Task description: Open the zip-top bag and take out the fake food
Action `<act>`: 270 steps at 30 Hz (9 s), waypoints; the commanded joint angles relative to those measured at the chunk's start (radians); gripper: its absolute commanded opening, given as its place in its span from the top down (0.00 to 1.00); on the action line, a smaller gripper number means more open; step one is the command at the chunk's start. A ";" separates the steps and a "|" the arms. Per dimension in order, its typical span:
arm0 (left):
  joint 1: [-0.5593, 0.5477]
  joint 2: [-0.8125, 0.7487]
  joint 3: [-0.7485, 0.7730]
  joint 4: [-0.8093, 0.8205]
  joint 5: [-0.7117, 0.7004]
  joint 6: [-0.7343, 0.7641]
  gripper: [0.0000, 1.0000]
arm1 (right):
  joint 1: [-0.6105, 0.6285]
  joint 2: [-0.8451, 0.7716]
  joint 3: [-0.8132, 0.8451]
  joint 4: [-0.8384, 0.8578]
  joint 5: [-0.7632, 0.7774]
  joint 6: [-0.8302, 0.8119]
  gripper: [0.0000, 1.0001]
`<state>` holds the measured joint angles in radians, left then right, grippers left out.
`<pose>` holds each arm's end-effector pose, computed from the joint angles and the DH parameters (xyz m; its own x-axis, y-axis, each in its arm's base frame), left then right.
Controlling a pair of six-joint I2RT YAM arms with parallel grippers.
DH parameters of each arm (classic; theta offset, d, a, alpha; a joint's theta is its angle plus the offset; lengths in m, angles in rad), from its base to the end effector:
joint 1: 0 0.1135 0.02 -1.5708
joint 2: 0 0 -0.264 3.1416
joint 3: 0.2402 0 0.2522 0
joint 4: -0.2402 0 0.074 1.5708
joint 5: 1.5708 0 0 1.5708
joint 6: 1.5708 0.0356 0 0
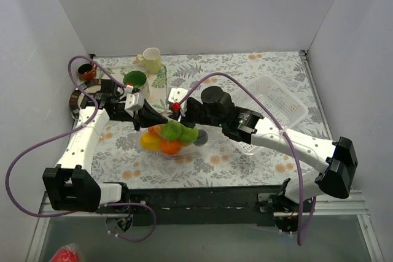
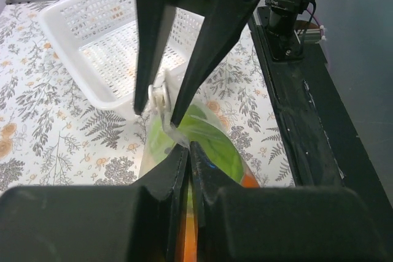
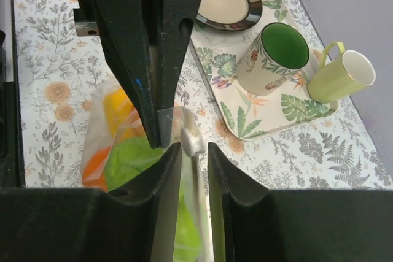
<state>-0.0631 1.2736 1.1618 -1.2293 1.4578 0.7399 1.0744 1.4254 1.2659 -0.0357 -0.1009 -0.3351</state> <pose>0.2079 -0.0486 0.3223 -0.5607 0.1116 -0.8205 0.8272 0.0312 -0.5610 0.1590 0.3011 0.3738 0.2159 -0.2883 -0.9329 -0.9010 0.3093 -0.3042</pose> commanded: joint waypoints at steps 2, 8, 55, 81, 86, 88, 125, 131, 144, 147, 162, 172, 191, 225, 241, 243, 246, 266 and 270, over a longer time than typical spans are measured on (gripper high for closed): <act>-0.014 -0.007 0.030 -0.070 0.148 0.022 0.97 | -0.053 -0.031 0.079 0.045 -0.040 0.021 0.65; -0.018 0.000 0.030 -0.081 0.142 0.039 0.97 | -0.060 -0.002 0.130 -0.012 -0.164 0.030 0.53; -0.020 -0.006 0.018 -0.156 0.092 0.151 0.97 | -0.263 0.291 0.443 -0.313 -0.958 0.143 0.61; -0.020 -0.014 0.067 -0.156 0.088 0.122 0.97 | -0.304 0.297 0.397 -0.345 -0.865 0.114 0.87; -0.020 -0.003 0.062 -0.156 0.084 0.133 0.91 | -0.315 0.274 0.359 -0.340 -0.839 0.111 0.89; -0.020 0.003 0.067 -0.156 0.093 0.131 0.84 | -0.315 0.274 0.362 -0.336 -0.842 0.122 0.90; -0.063 0.067 0.153 0.274 0.026 -0.441 1.00 | -0.260 0.144 0.270 -0.239 -0.835 0.187 0.96; -0.063 0.059 0.194 0.197 0.026 -0.398 1.00 | -0.274 0.083 0.162 -0.311 -0.714 0.099 0.97; -0.060 0.043 0.294 0.094 -0.025 -0.353 1.00 | -0.399 -0.039 -0.144 -0.219 -0.643 0.100 0.99; -0.055 0.044 0.311 0.105 -0.036 -0.356 1.00 | -0.430 -0.054 -0.213 -0.178 -0.609 0.119 0.98; -0.023 0.059 0.340 0.125 -0.030 -0.359 1.00 | -0.441 -0.166 -0.413 -0.076 -0.384 0.156 0.93; -0.009 0.069 0.369 0.116 -0.016 -0.361 1.00 | -0.441 -0.210 -0.464 -0.049 -0.344 0.191 0.67; -0.010 -0.031 -0.054 -0.004 -0.129 -0.070 1.00 | -0.409 -0.321 -0.448 0.192 -0.342 0.515 0.41; -0.010 -0.008 -0.005 -0.128 -0.019 0.018 1.00 | -0.121 -0.285 -0.372 0.192 0.320 0.487 0.32; -0.012 -0.005 0.042 -0.151 0.004 0.007 1.00 | 0.114 -0.217 -0.339 0.194 0.670 0.512 0.76; -0.011 -0.006 0.042 -0.151 0.006 0.007 1.00 | 0.114 -0.206 -0.332 0.200 0.649 0.513 0.77; -0.012 -0.006 0.042 -0.151 0.009 0.007 1.00 | 0.114 -0.191 -0.321 0.212 0.633 0.513 0.76; -0.017 -0.023 0.032 -0.150 0.035 0.006 1.00 | 0.113 -0.022 -0.200 0.160 0.347 0.604 0.27; -0.018 -0.029 0.022 -0.154 0.050 0.003 0.84 | 0.113 0.004 -0.194 0.119 0.288 0.607 0.20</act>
<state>-0.0761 1.2858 1.1736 -1.3434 1.4277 0.7364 1.1843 1.4082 1.0294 0.1143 0.2859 0.2512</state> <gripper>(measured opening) 0.087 0.780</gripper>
